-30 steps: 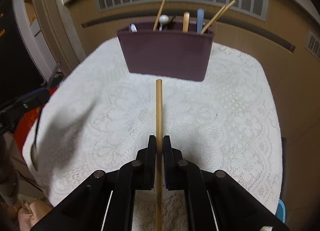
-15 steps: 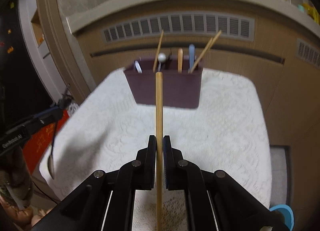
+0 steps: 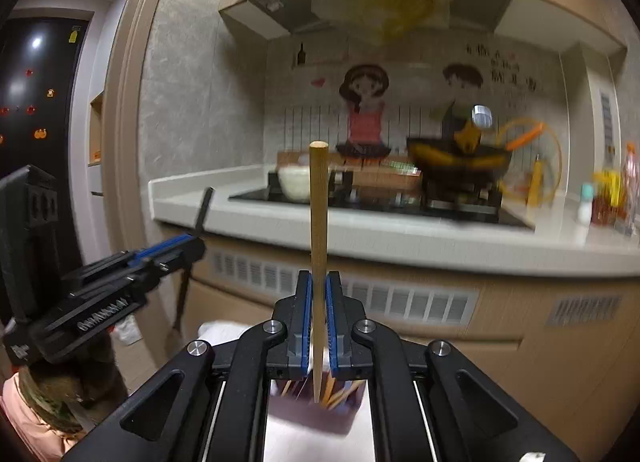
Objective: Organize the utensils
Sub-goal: 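Lift the black spoon and chopstick above the purple caddy, then lower both utensils into the caddy and open both tools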
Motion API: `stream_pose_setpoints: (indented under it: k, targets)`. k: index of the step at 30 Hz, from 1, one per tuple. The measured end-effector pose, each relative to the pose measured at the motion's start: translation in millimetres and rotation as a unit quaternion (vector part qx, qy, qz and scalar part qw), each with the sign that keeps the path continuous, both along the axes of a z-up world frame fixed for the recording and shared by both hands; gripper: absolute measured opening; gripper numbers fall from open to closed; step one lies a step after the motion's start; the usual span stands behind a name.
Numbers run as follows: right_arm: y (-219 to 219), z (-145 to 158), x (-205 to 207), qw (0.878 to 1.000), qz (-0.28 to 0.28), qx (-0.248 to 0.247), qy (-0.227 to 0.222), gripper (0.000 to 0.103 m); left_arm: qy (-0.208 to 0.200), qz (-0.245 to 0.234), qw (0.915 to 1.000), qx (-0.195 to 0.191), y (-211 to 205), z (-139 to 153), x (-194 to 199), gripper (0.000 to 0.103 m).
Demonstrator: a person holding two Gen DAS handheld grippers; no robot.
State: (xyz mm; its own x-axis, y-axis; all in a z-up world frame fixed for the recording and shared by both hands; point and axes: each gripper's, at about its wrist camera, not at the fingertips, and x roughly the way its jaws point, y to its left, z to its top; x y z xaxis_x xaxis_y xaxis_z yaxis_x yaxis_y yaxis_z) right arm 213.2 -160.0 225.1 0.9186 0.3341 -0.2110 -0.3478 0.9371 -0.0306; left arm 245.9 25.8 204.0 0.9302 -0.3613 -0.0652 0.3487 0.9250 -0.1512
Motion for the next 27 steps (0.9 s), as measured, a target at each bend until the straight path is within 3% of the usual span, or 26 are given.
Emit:
stream_pose_setpoints:
  k: [4, 8, 16, 27]
  targets:
    - [-4, 0, 32, 1.000, -0.008, 0.006, 0.004, 0.007, 0.010, 0.005, 0.9999, 0.003, -5, -10, 43, 0.012]
    - [-6, -22, 66, 0.999, -0.008, 0.015, 0.036, 0.007, 0.041, 0.005, 0.9991, 0.001, -4, -38, 76, 0.012]
    - [8, -97, 124, 0.991, 0.004, 0.008, 0.131, 0.007, 0.107, 0.018, 0.9941, 0.012, 0, -105, 121, 0.012]
    - [16, -198, 176, 0.962, 0.006, 0.020, 0.272, 0.008, 0.204, 0.031, 0.9784, 0.010, 3, -196, 154, 0.013]
